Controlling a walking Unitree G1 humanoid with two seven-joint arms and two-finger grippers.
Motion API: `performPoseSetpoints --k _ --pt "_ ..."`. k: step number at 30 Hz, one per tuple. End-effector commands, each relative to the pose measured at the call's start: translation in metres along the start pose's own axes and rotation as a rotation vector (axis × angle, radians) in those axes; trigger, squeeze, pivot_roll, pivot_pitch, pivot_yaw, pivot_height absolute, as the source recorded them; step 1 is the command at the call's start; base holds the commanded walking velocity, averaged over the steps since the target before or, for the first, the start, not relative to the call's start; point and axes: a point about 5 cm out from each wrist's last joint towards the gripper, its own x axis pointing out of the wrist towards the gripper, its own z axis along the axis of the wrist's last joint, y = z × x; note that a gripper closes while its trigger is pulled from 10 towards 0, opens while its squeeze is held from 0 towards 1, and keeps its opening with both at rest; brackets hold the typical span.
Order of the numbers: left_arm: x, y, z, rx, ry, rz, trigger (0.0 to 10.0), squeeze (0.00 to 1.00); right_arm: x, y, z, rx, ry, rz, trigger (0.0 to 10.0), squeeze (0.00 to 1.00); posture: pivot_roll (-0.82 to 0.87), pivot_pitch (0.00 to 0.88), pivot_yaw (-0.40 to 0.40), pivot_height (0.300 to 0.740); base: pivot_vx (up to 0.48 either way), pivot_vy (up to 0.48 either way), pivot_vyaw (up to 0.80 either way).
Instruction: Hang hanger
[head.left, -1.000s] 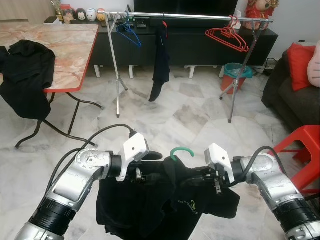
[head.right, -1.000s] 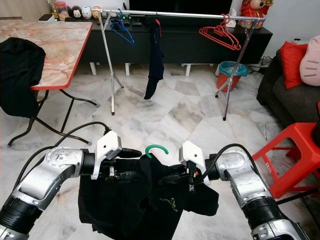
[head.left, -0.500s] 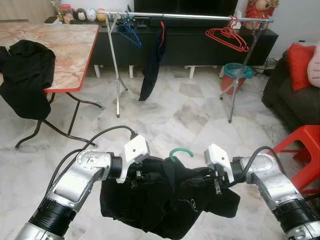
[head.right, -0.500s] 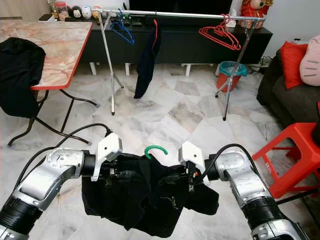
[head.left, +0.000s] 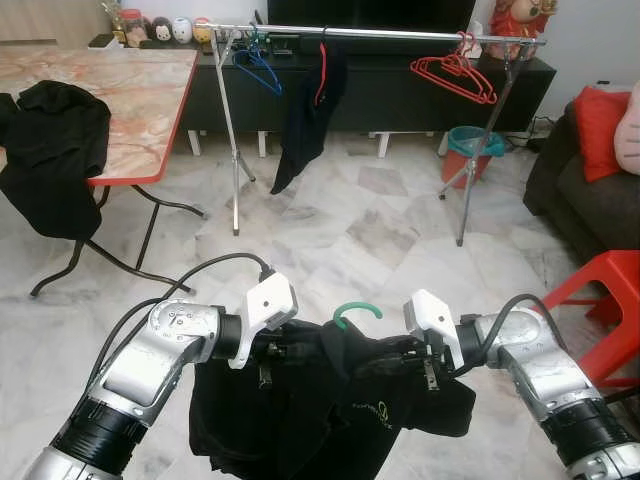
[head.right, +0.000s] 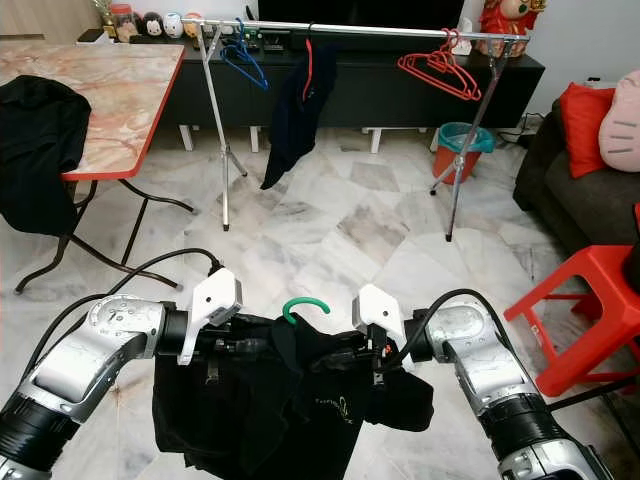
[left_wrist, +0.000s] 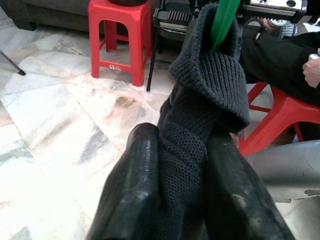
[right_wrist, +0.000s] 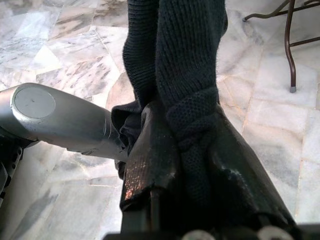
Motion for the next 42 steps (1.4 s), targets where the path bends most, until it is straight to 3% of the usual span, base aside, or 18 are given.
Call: performPoseSetpoints --k 1,22,23,24,25,26,27,28,29,42 --pt "0.0095 -0.0119 0.0007 -0.003 -0.012 -0.095 0.0 0.00 -0.0023 -0.0039 0.0153 -0.060 -0.046 -0.031 0.0 0.00 -0.02 0.000 -0.024 0.740 0.000 0.000 0.00" --pt "0.0109 -0.0179 0.0025 -0.007 -0.024 -0.138 0.0 0.00 0.0007 -0.0051 0.0160 -0.097 -0.036 -0.058 0.0 0.00 -0.02 0.000 -0.019 0.740 0.000 0.000 0.00" --pt "0.0110 -0.0177 0.0027 -0.006 -0.025 -0.138 0.0 0.00 0.0009 -0.0057 0.0156 -0.103 -0.033 -0.067 8.9 0.00 -0.02 0.000 -0.021 0.740 0.000 0.000 0.00" --pt "0.0111 -0.0176 0.0029 -0.006 -0.025 -0.138 0.0 0.00 0.0009 -0.0059 0.0152 -0.102 -0.032 -0.069 8.9 0.00 -0.02 0.000 -0.021 0.740 0.000 0.000 0.00" --pt "0.0113 -0.0175 0.0029 -0.006 -0.025 -0.139 0.0 0.00 0.0008 -0.0061 0.0146 -0.098 -0.030 -0.070 10.0 0.00 -0.02 0.000 -0.021 0.740 0.000 0.000 0.00" --pt "0.0115 -0.0175 0.0030 -0.006 -0.025 -0.139 0.0 0.00 0.0008 -0.0061 0.0142 -0.096 -0.029 -0.071 10.0 0.00 -0.02 0.000 -0.021 0.740 0.000 0.000 0.00" --pt "0.0117 -0.0178 0.0031 -0.009 -0.027 -0.138 0.0 0.00 0.0008 -0.0056 0.0134 -0.082 -0.030 -0.065 10.0 0.51 -0.02 0.000 -0.024 0.740 0.000 0.000 0.00" --pt "0.0117 -0.0179 0.0031 -0.010 -0.027 -0.138 0.0 0.00 0.0008 -0.0054 0.0133 -0.078 -0.031 -0.063 10.0 0.51 -0.02 0.000 -0.024 0.740 0.000 0.000 0.00" --pt "0.0117 -0.0178 0.0032 -0.011 -0.028 -0.137 0.0 0.00 0.0008 -0.0054 0.0130 -0.066 -0.035 -0.060 10.0 1.00 -0.01 0.000 -0.026 0.740 0.000 0.000 0.00" --pt "0.0079 -0.0097 0.0003 -0.019 -0.029 -0.065 0.0 0.00 -0.0061 -0.0066 0.0123 -0.071 -0.017 -0.074 10.0 1.00 -0.02 0.000 -0.030 0.740 0.000 0.000 0.00"
